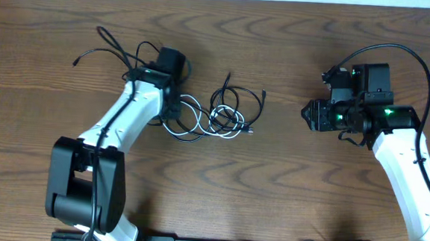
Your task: Untangle cables
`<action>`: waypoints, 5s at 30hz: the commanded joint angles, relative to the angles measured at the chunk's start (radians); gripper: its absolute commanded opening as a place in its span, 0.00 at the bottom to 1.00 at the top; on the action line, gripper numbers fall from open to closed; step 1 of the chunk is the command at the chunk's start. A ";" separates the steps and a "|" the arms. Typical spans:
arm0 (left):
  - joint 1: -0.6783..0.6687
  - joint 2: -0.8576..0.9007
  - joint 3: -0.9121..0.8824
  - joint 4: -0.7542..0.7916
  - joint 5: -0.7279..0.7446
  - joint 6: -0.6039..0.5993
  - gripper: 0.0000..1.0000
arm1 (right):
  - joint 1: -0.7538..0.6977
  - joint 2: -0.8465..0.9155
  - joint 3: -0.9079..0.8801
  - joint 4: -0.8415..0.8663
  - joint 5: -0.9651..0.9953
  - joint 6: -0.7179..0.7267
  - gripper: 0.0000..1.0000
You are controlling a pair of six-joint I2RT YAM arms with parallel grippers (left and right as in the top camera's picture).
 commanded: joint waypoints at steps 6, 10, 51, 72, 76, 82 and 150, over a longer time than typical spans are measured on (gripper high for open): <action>0.073 0.034 -0.005 0.063 0.130 -0.034 0.43 | 0.004 0.006 0.011 -0.001 0.007 -0.012 0.54; 0.073 0.040 -0.005 0.066 0.127 -0.023 0.42 | 0.004 0.006 0.011 0.003 0.007 -0.012 0.54; -0.131 -0.436 0.235 0.930 0.752 -0.399 0.07 | 0.026 0.006 0.011 0.332 -0.712 -0.012 0.79; -0.311 -0.343 0.235 0.850 0.632 -0.240 0.07 | 0.140 0.000 0.011 0.666 -0.223 0.232 0.01; -0.312 -0.338 0.234 0.489 0.279 0.008 0.07 | 0.040 -0.061 0.012 0.610 -0.012 0.233 0.01; -0.313 -0.375 0.241 0.526 0.269 0.054 0.08 | -0.145 -0.185 0.012 0.428 0.076 0.232 0.01; -0.233 -0.258 0.520 0.457 0.495 -0.117 0.07 | 0.069 0.124 0.010 0.022 0.122 0.101 0.68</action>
